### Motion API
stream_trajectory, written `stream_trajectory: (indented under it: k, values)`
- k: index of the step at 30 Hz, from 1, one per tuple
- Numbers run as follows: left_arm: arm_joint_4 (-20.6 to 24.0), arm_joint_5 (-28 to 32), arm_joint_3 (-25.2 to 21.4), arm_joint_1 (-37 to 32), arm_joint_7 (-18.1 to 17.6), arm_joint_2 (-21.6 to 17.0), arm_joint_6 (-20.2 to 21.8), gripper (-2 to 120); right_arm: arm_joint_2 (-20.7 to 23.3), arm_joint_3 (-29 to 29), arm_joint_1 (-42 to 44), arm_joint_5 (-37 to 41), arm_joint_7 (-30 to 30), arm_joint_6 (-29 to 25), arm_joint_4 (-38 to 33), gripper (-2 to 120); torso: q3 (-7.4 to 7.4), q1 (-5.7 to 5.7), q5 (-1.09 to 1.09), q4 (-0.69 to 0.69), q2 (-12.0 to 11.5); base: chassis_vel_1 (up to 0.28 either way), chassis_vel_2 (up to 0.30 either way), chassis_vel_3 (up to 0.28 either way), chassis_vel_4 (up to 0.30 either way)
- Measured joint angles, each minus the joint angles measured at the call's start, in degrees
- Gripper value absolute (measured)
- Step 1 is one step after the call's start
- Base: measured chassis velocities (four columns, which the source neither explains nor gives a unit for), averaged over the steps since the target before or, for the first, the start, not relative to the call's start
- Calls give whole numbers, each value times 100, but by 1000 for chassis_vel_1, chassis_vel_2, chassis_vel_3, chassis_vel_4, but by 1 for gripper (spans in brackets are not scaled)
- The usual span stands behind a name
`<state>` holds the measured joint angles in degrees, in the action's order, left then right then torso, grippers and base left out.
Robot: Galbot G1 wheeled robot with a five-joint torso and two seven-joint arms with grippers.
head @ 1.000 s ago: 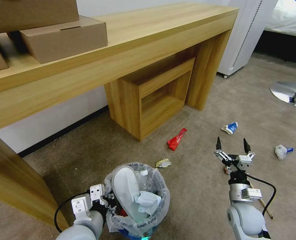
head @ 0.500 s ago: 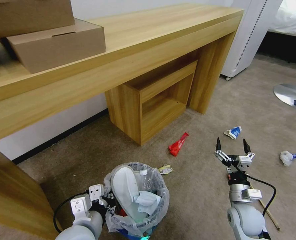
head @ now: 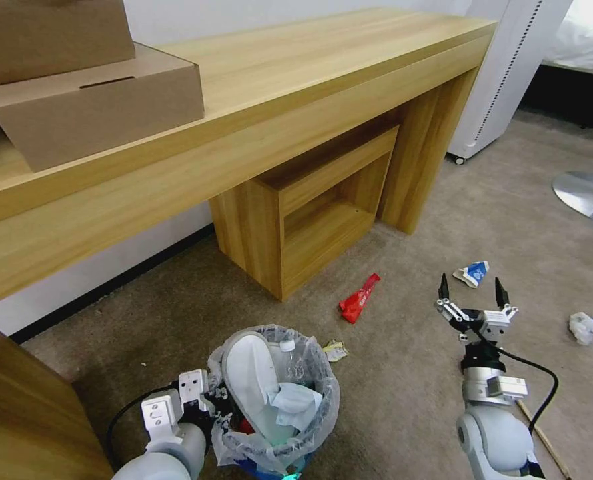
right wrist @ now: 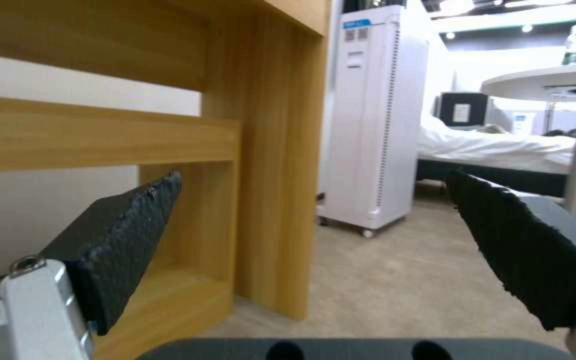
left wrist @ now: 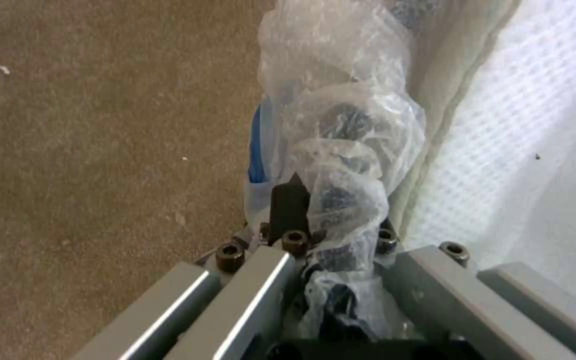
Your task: Pick up the trash bin and place the garbage on the floor into it.
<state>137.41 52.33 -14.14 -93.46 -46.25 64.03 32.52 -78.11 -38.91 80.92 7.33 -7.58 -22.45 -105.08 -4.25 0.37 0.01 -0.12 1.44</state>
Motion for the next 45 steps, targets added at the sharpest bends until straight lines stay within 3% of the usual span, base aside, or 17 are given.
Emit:
stream_trajectory:
  k: [8,10,12,14,16,18,19,22,26,27,29,30,31,34,35,38,45]
  values:
    - [25,4,-43,-20,26,-52,-5,0,455,16,-40,148,-535,414,-144,100,1,-1,1,-1,0,0,0,0,0]
    - [53,7,-85,-56,39,-83,-4,0,984,158,-229,558,-581,723,-80,100,1,-1,1,-1,0,0,0,0,0]
    - [62,7,-98,-65,48,-87,-4,0,1136,204,-287,661,-586,803,-44,100,1,-1,0,0,0,0,0,0,0]
    - [80,5,-154,-96,88,-92,0,0,1937,537,-658,1507,-662,1205,266,100,0,-1,-3,1,0,0,0,0,0]
    - [81,3,-161,-98,94,-92,2,0,2000,573,-700,1591,-667,1238,312,100,0,-1,-1,0,0,0,0,0,0]
    - [80,-3,-220,-106,125,-103,11,0,2515,974,-1180,2306,-589,1501,906,100,0,-1,0,0,0,0,0,0,0]
    - [80,-3,-220,-106,125,-103,11,0,2515,974,-1180,2306,-589,1501,906,100,0,-1,0,0,0,0,0,0,0]
    - [64,37,-293,-85,129,-145,13,0,2922,1612,-1816,3041,-125,1798,1484,100,0,-1,1,0,0,0,0,0,0]
    - [54,74,-327,-72,124,-152,13,0,3072,2028,-2137,3338,239,1947,1746,100,0,-1,-4,0,0,0,0,0,0]
    - [24,86,-345,-68,114,-145,13,0,3158,2557,-2538,3419,526,2084,2064,100,-1,-1,4,1,-1,0,0,0,0]
    - [-15,78,-349,-68,100,-114,13,0,3191,3007,-2832,3373,706,2196,2296,100,0,-1,-3,1,0,0,0,0,0]
    - [-59,60,-348,-73,95,-74,15,0,3178,3480,-3153,3218,1023,2320,2548,100,-1,0,0,-1,0,0,0,0,0]
    - [-59,60,-348,-73,95,-74,15,0,3178,3480,-3153,3218,1023,2320,2548,100,-1,0,0,-1,0,0,0,0,0]
    - [-126,17,-338,-76,87,0,20,0,3037,4357,-3861,2699,1480,2213,3122,100,0,-1,-6,1,0,0,0,0,0]
    - [-126,17,-338,-76,87,0,20,0,3037,4357,-3861,2699,1480,2213,3122,100,0,-1,-6,1,0,0,0,0,0]
    - [-191,8,-339,-72,60,35,22,0,2788,5170,-4399,2244,1818,2054,3751,100,0,0,0,2,0,0,0,0,0]
    - [-255,17,-326,-32,25,74,22,0,2556,5782,-4601,1974,1864,2148,4217,100,0,-1,-1,0,0,0,0,0,0]
